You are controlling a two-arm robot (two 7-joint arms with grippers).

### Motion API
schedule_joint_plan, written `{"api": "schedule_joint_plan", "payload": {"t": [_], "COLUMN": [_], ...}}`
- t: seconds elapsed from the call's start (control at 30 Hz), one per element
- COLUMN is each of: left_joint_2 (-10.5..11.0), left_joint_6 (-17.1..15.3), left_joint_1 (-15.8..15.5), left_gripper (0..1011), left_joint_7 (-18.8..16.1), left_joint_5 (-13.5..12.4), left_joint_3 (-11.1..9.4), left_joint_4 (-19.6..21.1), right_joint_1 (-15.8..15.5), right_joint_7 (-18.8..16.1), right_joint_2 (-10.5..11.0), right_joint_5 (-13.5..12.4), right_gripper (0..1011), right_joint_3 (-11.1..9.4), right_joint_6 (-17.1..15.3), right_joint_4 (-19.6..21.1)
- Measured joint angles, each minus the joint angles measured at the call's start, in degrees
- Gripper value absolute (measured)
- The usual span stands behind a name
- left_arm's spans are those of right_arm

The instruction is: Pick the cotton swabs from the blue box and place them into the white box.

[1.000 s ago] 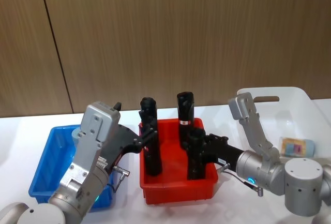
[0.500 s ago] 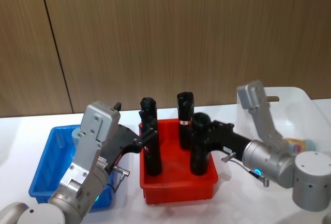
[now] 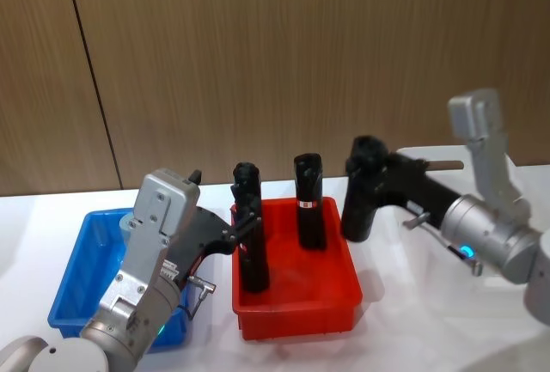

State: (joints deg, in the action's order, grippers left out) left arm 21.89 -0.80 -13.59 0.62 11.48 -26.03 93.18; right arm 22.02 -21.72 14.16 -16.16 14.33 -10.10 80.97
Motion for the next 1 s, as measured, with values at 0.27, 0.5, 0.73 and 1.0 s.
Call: {"api": "schedule_joint_plan", "payload": {"t": [0.27, 0.5, 0.73, 1.0], "left_joint_2": [0.0, 0.0, 0.0, 0.0], "left_joint_6": [0.0, 0.0, 0.0, 0.0], "left_joint_1": [0.0, 0.0, 0.0, 0.0], "left_gripper": [1003, 1003, 1003, 1003], "left_joint_7": [0.0, 0.0, 0.0, 0.0], "left_joint_5": [0.0, 0.0, 0.0, 0.0], "left_joint_3": [0.0, 0.0, 0.0, 0.0], "left_joint_4": [0.0, 0.0, 0.0, 0.0], "right_joint_1": [0.2, 0.8, 1.8, 3.7], "right_joint_7": [1.4, 2.5, 3.9, 5.4], "right_joint_2": [2.0, 3.0, 3.8, 4.0], "right_joint_5": [-1.0, -1.0, -0.3, 0.9], "right_gripper": [413, 413, 413, 413], "right_joint_3": [-2.2, -3.5, -4.5, -5.2], "right_joint_6": [0.7, 1.2, 1.8, 2.4], "right_joint_4": [1.8, 1.6, -0.4, -5.3]}}
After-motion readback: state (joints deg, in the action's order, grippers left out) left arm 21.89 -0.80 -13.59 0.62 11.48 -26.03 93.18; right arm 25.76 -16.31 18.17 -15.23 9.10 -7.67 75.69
